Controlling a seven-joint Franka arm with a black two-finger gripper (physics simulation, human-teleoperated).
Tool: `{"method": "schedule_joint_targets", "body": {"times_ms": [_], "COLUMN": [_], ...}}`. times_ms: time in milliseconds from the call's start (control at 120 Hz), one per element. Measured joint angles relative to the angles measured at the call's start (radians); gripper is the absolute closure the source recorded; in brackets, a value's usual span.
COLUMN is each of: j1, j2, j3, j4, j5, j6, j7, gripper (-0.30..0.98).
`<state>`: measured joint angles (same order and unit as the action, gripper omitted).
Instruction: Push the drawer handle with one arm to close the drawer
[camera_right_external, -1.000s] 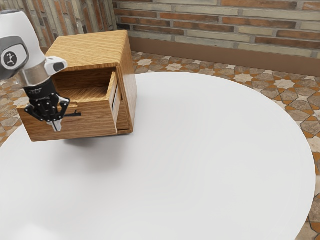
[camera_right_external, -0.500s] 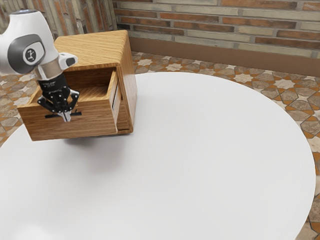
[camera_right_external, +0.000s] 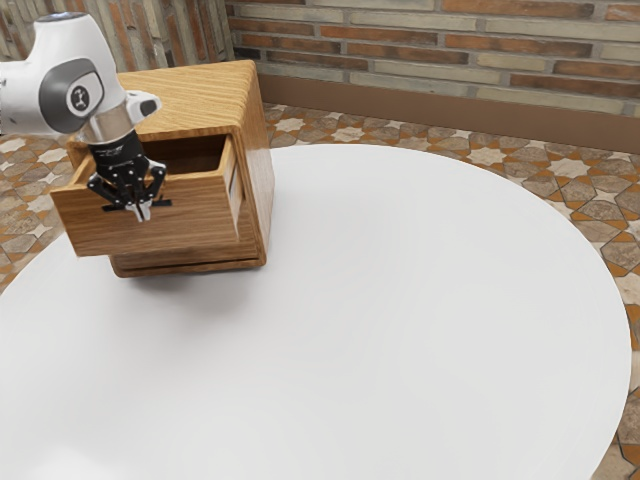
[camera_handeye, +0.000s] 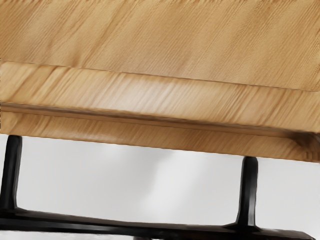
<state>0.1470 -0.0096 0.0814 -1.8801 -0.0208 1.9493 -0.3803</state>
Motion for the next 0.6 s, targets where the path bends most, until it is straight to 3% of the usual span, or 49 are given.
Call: {"method": "schedule_joint_targets", "body": {"times_ms": [600], "j1": [0.005], "j2": [0.243], "j3": [0.038], "j4": [0.277], "j5": [-0.009], "j6": [0.082], "j7": [0.086], "gripper": [0.74]}}
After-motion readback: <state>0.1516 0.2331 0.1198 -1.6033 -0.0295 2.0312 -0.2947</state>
